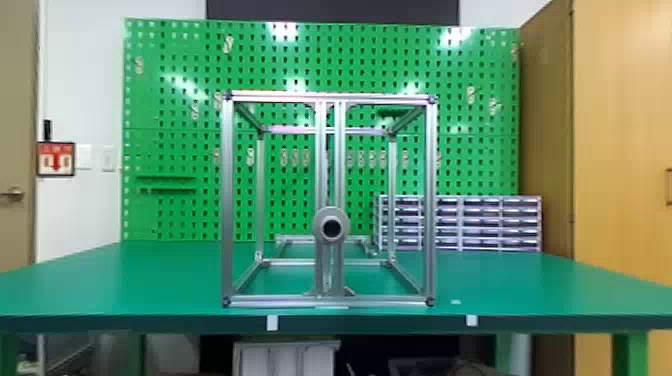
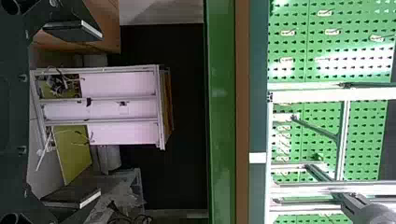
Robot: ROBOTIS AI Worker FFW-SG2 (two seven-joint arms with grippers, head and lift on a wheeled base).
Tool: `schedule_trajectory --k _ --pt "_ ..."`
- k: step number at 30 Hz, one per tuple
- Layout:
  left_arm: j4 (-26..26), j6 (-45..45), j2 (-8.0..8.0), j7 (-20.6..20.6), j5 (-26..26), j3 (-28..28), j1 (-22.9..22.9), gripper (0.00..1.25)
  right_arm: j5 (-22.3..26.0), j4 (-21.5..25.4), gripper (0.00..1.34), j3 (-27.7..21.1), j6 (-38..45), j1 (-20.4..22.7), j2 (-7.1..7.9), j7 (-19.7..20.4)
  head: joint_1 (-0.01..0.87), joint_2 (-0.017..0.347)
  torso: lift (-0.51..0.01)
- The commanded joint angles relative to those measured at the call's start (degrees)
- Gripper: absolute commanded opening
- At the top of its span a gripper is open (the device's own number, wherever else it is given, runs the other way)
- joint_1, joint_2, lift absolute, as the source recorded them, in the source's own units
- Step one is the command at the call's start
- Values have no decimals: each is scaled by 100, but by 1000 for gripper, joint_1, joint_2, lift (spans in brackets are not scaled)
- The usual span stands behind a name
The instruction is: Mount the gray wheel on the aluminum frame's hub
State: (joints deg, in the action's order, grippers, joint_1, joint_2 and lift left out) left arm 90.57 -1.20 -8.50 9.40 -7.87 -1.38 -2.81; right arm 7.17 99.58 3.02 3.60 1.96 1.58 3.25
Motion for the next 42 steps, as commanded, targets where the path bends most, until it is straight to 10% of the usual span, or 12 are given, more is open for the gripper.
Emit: schedule_trajectory --k 1,42 --pt "101 32 -2 0 -30 -3 0 1129 91 35 189 14 0 -37 0 0 -5 6 -499" --pt "2439 2484 -257 0 -1155 -416 -818 1129 979 1845 187 -179 3006 -1206 149 0 -5 6 -499"
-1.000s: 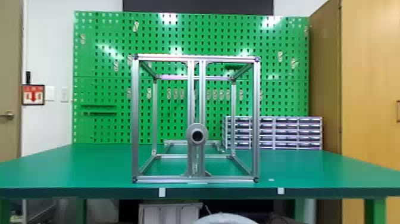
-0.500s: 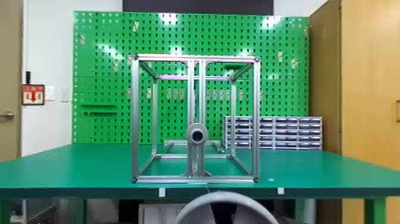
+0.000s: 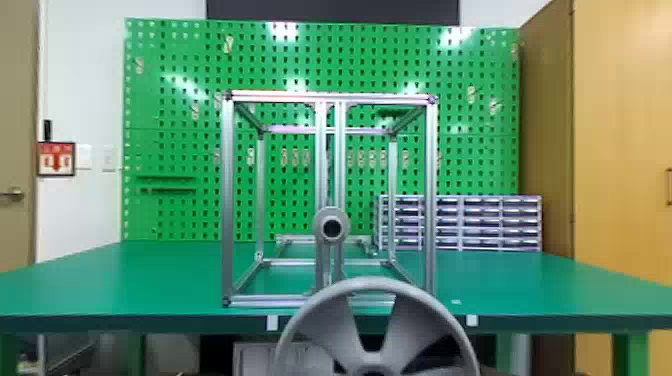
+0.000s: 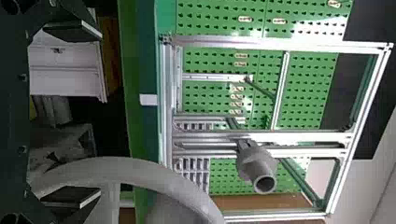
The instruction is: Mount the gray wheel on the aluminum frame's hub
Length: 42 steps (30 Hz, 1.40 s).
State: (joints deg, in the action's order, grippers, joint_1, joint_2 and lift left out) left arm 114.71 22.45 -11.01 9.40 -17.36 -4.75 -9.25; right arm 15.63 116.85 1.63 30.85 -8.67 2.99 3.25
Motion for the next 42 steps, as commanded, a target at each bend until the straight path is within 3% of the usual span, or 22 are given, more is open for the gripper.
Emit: schedule_trajectory --k 1,10,18,28,32,42 --pt "34 163 -6 0 -286 -105 -244 1129 177 154 189 -49 378 -196 17 0 -5 6 -499" --pt "52 303 -33 -18 -497 -176 -622 1126 546 251 189 -163 932 -662 79 0 -5 6 -499" --pt "34 435 -41 -272 -646 -185 -859 1060 810 251 189 -163 1266 -1084 88 9 -5 6 -499" --pt "-317 435 -33 -325 -1165 -308 -1237 991 871 251 190 22 1441 -1532 26 53 -5 6 -499" --pt "-396 426 -41 -325 -1226 -395 -1351 934 924 251 190 83 1468 -1620 -18 106 -5 6 -499" --pt "-432 286 -33 -325 -1147 -448 -1518 927 1038 392 192 145 1679 -1769 -106 492 -5 6 -499"
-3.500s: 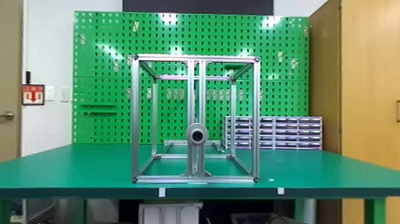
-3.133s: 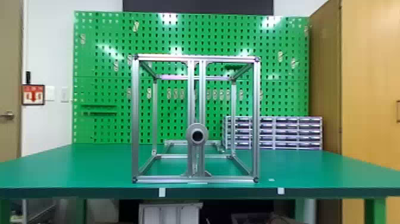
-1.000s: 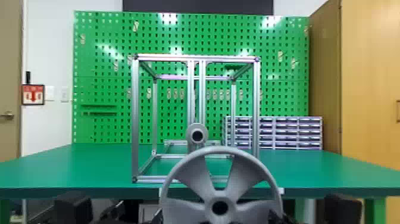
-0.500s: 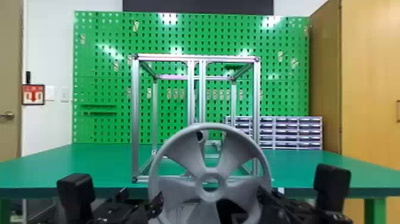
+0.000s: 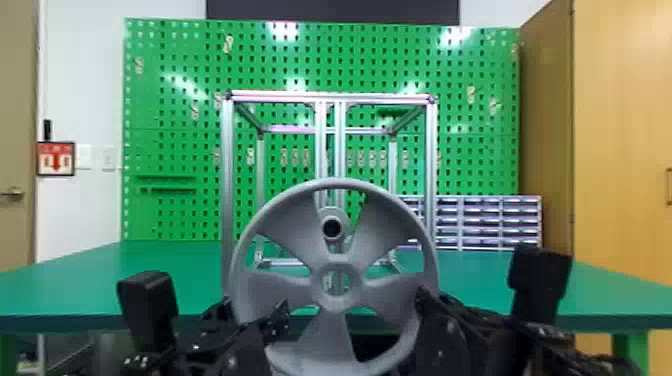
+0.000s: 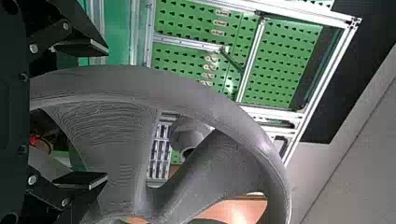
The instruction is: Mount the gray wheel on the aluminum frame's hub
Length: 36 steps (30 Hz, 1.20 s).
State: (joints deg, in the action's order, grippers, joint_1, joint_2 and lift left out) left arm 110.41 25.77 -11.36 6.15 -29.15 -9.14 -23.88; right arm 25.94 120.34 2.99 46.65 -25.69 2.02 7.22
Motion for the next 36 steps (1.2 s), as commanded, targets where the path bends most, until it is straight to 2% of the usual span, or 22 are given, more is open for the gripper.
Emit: schedule_trajectory --k 1,17,30,36 --pt "-2 -63 2 0 50 -17 -73 927 8 43 192 8 107 -76 -9 113 -5 6 -499" --pt "-11 -177 2 -158 217 -61 -319 905 122 34 193 8 292 -340 -44 288 -5 6 -499" --pt "-11 -186 11 -272 243 -26 -345 657 254 34 195 -9 309 -393 -52 288 -5 6 -499" --pt "-11 -186 11 -325 243 -26 -328 597 210 43 195 -36 336 -393 -52 315 -5 6 -499"
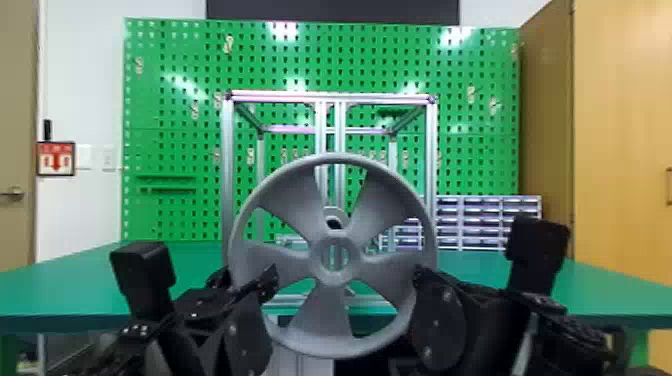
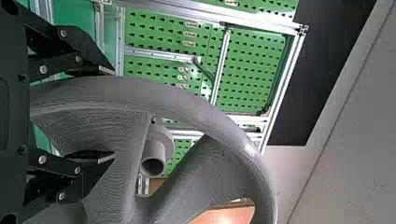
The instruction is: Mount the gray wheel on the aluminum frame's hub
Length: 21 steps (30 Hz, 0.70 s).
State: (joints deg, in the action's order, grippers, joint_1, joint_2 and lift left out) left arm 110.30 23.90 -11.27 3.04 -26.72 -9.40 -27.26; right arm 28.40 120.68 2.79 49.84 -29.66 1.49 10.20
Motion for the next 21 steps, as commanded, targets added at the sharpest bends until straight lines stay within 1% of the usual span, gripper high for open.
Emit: schedule_trajectory --k 1,9,13,17,21 --pt "0 1 2 -14 0 9 10 597 -45 8 195 -24 26 4 0 26 -5 6 -499" --pt "0 -70 2 -49 9 26 36 603 -89 8 195 -32 26 -13 0 79 -5 6 -499" --pt "0 -78 2 -58 53 44 1 626 -115 8 195 -32 26 -48 0 114 -5 6 -499" --pt "-26 -78 -7 -67 97 35 -78 664 -124 0 195 -15 34 -110 0 140 -5 6 -499" --pt "-88 -87 -7 -67 97 9 -174 672 -124 -44 195 3 34 -180 -9 167 -5 6 -499"
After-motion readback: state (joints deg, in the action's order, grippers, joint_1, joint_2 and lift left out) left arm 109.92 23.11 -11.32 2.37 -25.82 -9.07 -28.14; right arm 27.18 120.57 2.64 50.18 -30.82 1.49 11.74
